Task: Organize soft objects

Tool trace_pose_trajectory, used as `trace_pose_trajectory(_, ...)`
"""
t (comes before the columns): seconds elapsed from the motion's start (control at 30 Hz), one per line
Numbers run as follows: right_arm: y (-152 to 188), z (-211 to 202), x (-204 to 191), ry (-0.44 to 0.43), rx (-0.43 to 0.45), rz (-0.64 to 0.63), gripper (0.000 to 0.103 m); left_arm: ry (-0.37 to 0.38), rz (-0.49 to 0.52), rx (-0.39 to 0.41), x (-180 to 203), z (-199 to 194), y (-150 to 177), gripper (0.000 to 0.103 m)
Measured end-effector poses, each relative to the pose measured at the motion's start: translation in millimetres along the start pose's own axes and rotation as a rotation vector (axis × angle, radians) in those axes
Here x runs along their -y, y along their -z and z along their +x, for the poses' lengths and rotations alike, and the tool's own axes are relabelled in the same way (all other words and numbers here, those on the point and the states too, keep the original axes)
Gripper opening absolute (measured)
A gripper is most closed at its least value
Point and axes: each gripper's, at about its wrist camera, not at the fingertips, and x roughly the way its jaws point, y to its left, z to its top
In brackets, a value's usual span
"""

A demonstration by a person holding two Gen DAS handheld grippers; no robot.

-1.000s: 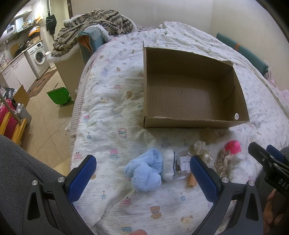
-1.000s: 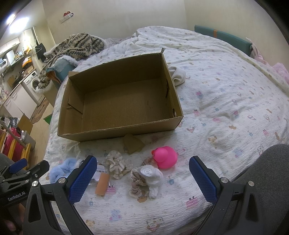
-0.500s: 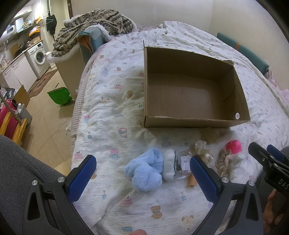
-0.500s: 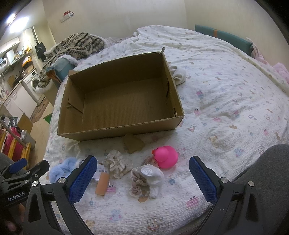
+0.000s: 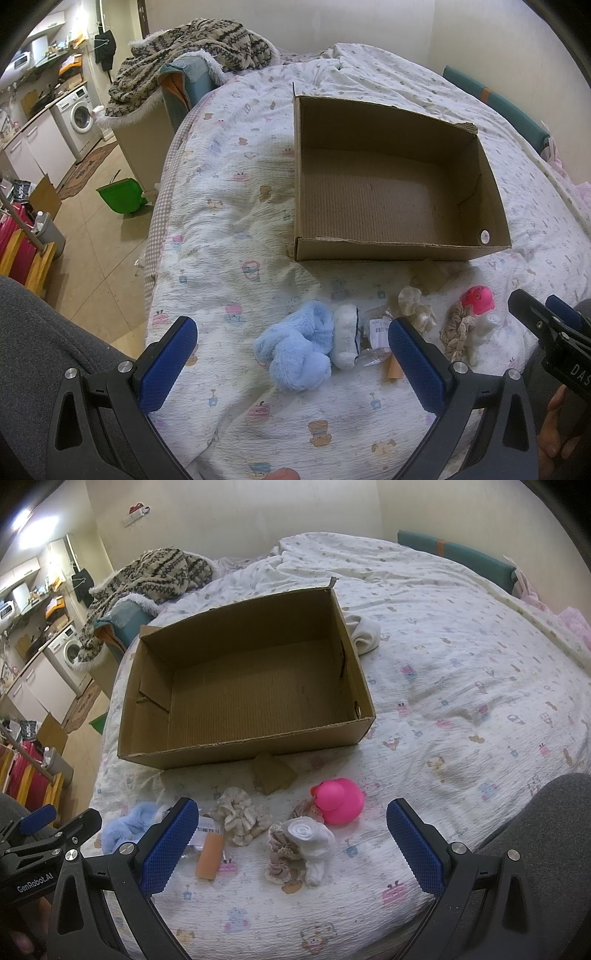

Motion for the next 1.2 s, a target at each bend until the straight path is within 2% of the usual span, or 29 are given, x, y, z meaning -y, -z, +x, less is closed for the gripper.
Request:
trace_pose_trajectory(0.57, -1.3, 1.3, 0.0, 0.004, -0.003, 0.002, 0.103, -0.005, 0.0, -0.018, -1.6, 1.6, -1.5, 0.103)
trace_pose_trajectory(0.8, -24.2, 2.8, 15.0, -0.029, -0.021, 0.032, 0.103, -0.016, -0.023, -0.064, -11.2, 7.3, -17.8, 0.103)
trace_pose_trajectory(1.07, -41.5, 28.2, 34.1, -0.081, -0.147, 0.057, 0.103, -0.001, -0.099, -0.191, -26.3, 32.0, -32.2, 0.103)
trace_pose_trajectory(1.2, -35.2, 46.1, 44.2, -0.162, -0.219, 0.14, 0.103, 0.024, -0.122, -0.245, -27.8, 43.8, -34.4, 0.103)
